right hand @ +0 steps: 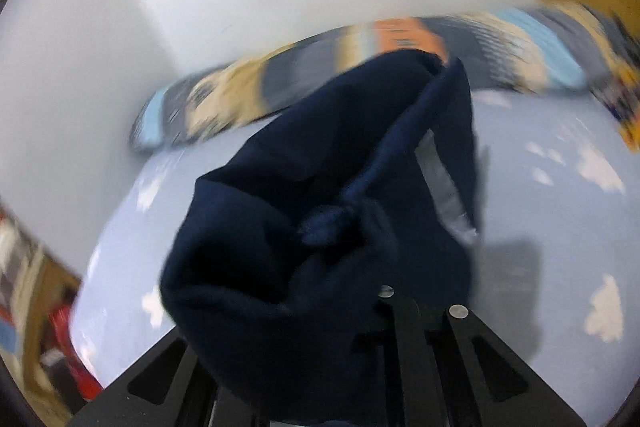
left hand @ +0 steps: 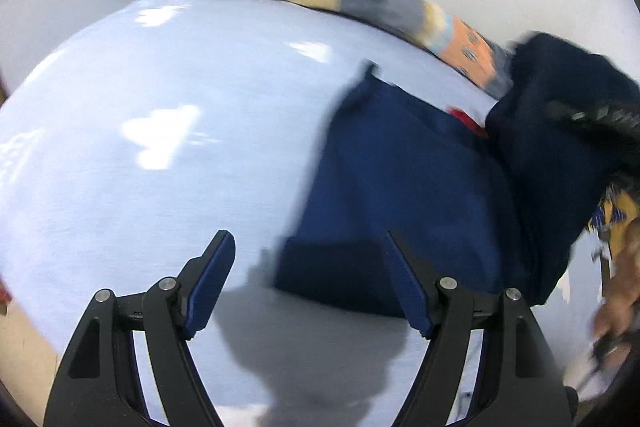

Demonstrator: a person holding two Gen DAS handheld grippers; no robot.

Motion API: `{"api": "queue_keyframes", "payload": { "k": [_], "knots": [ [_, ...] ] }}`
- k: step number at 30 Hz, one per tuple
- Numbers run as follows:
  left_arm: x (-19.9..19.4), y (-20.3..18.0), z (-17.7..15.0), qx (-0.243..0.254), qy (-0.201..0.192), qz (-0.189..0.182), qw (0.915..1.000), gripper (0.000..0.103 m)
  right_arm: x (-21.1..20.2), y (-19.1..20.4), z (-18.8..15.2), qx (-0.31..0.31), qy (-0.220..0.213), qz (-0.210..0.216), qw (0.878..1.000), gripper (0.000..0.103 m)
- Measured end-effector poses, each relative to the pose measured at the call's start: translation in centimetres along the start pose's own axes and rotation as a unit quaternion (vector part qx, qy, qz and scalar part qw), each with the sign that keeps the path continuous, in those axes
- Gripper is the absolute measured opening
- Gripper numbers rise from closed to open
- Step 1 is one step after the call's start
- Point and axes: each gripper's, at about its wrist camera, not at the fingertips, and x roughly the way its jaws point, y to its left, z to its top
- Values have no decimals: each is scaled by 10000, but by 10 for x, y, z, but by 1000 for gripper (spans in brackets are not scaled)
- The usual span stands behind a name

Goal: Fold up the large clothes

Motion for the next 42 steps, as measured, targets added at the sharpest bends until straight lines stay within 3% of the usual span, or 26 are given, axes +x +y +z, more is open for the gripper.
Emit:
{"api": "queue_keyframes", "payload": {
  "k": [3, 6, 10, 19, 22, 23, 27, 31, 33, 35, 37, 39, 42],
  "knots": [
    [-12, 40, -1, -409, -122, 124, 9990, 75, 38, 75, -34, -893, 111, 50, 9959, 13],
    [-18, 68, -2, -804, -148, 135, 9966, 76, 78, 115, -74, -1384, 436, -45, 9894, 12],
    [-19, 79, -3, -917, -151, 89, 9956, 76, 106, 121, -112, -1770, 685, -396, 9810, 13],
    [-13, 74, -4, -816, 48, 99, 9966, 76, 100, 127, -123, -2394, 707, -612, 9664, 14],
    [-14, 70, -4, -756, 75, 107, 9971, 76, 99, 133, -145, -2966, 693, -727, 9497, 15],
    [-14, 71, -5, -761, 83, 117, 9970, 76, 102, 135, -151, -3137, 740, -778, 9434, 21],
    [-16, 69, -4, -787, 80, 170, 9967, 76, 101, 145, -158, -3419, 818, -903, 9318, 28],
    [-18, 69, -3, -811, 75, 235, 9964, 76, 77, 134, -155, -3084, 965, -233, 9461, 45],
    [-19, 67, -3, -805, 61, 269, 9964, 75, 59, 122, -156, -2780, 1188, 517, 9518, 51],
    [-22, 65, -3, -771, 29, 298, 9966, 75, 40, 101, -156, -2305, 1478, 1483, 9503, 50],
    [-25, 61, -4, -697, 5, 320, 9971, 75, 21, 68, -153, -1524, 1577, 2101, 9528, 47],
    [-27, 56, -4, -592, -15, 369, 9976, 75, 3, 29, -149, -788, 1417, 2173, 9625, 48],
    [-29, 42, -5, -411, 16, 181, 9990, 75, -18, -23, -142, -175, 1170, 1724, 9779, 50]
  ]
}}
